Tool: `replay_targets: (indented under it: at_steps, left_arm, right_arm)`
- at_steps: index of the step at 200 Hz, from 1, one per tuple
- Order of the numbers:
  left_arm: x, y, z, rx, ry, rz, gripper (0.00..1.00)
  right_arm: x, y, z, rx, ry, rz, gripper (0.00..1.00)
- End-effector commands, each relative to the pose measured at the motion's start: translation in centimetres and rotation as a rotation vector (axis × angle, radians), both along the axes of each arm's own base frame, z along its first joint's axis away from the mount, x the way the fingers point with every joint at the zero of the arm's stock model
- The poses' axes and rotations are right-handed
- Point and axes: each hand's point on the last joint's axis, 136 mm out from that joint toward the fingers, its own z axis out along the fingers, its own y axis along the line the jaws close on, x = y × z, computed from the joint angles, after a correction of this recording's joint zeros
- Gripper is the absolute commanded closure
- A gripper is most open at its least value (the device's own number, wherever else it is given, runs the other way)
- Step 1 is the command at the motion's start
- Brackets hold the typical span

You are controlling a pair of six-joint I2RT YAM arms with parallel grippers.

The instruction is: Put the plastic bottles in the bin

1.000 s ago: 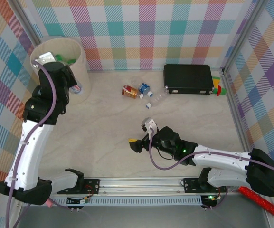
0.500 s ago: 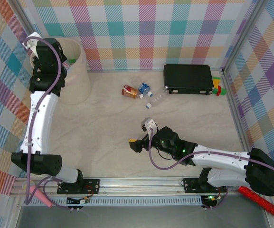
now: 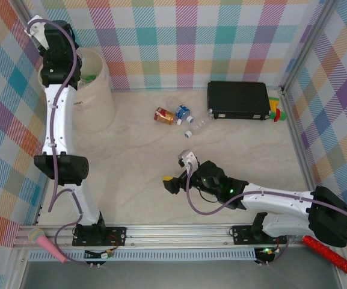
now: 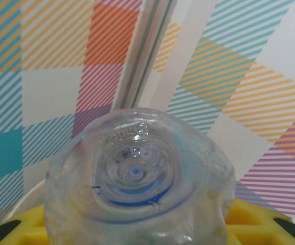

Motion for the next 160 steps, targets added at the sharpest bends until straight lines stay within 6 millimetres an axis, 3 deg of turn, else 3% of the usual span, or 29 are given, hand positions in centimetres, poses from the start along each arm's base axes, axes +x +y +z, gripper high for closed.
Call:
replay_targets:
  at_steps: [1, 48, 100, 118, 143, 160]
  left_arm:
    - [1.0, 0.8, -0.9, 0.020, 0.041, -0.004, 0.57]
    - [3.5, 0.6, -3.8, 0.036, 0.108, -0.042, 0.56]
    - [4.9, -0.2, -7.0, -0.010, 0.174, -0.102, 0.40]
    - [4.6, -0.2, -7.0, -0.014, 0.180, -0.097, 0.31]
    - [4.1, -0.3, -6.2, 0.004, 0.180, -0.108, 0.39]
    - [3.7, -0.1, -5.8, 0.016, 0.186, -0.101, 0.29]
  right_arm:
    - [0.0, 0.4, 0.7, 0.042, -0.002, -0.004, 0.01]
    - [0.8, 0.0, 0.3, 0.023, -0.017, -0.049, 0.01]
    - [0.9, 0.1, -0.3, 0.009, -0.009, -0.051, 0.01]
    - [0.9, 0.0, -0.2, 0.012, -0.013, -0.054, 0.01]
    - [0.7, -0.1, 0.3, 0.025, -0.015, -0.049, 0.01]
    - [0.6, -0.1, 0.4, 0.029, -0.015, -0.044, 0.01]
